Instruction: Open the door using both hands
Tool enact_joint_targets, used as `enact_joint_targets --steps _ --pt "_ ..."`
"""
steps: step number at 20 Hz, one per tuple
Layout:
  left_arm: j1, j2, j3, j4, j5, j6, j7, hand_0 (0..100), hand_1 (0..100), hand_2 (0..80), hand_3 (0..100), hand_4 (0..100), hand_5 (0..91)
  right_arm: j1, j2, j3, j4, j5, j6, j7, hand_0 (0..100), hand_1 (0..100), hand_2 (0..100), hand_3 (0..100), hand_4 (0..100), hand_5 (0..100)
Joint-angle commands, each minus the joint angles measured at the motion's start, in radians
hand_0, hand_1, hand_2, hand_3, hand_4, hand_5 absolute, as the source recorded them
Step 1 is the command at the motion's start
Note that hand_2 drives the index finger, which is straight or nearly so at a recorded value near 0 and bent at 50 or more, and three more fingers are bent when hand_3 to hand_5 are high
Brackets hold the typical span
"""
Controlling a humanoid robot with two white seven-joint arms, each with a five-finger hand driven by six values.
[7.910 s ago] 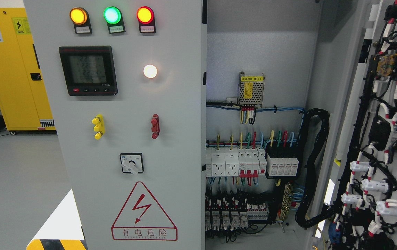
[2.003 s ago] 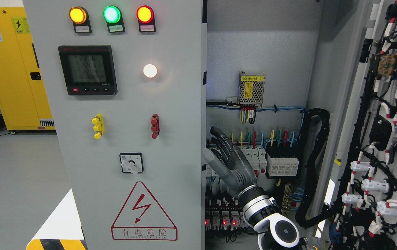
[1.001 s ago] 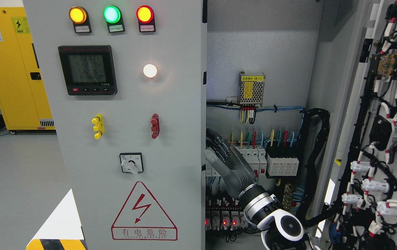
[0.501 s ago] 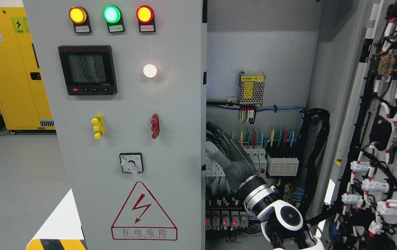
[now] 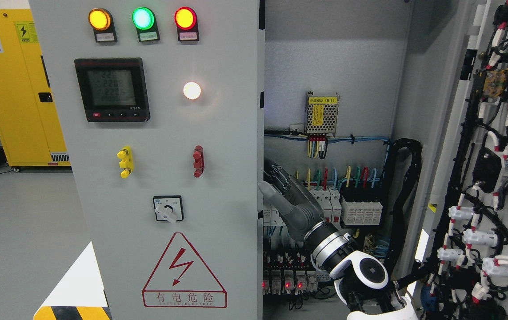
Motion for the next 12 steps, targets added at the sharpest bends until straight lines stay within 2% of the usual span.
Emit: enact_joint_targets --steps 1,3,7,11,12 --pt "0.0 0.0 0.0 0.0 0.0 0.0 0.0 12 56 0.0 0 0 0.0 -0.005 0.001 -0.032 0.042 -0.009 0.005 0.024 0 50 4 0 0 0" --pt "0.0 0.0 0.0 0.0 0.0 0.0 0.0 12 56 0.0 0 0 0.0 -0.011 0.002 -0.042 0.045 -0.026 0.006 0.063 0 50 4 0 0 0" --pt "0.0 0.0 0.0 0.0 0.0 0.0 0.0 12 56 0.0 0 0 0.0 -0.048 0.002 -0.059 0.083 -0.031 0.008 0.073 0 50 4 0 0 0" --pt "0.0 0.0 0.0 0.0 0.0 0.0 0.0 12 56 0.0 0 0 0.0 -0.062 -0.004 -0.064 0.091 -0.035 0.047 0.077 0 50 4 0 0 0" --pt "0.0 0.0 0.0 0.0 0.0 0.0 0.0 12 56 0.0 0 0 0.0 -0.064 -0.004 -0.064 0.09 -0.043 0.049 0.1 0 50 4 0 0 0"
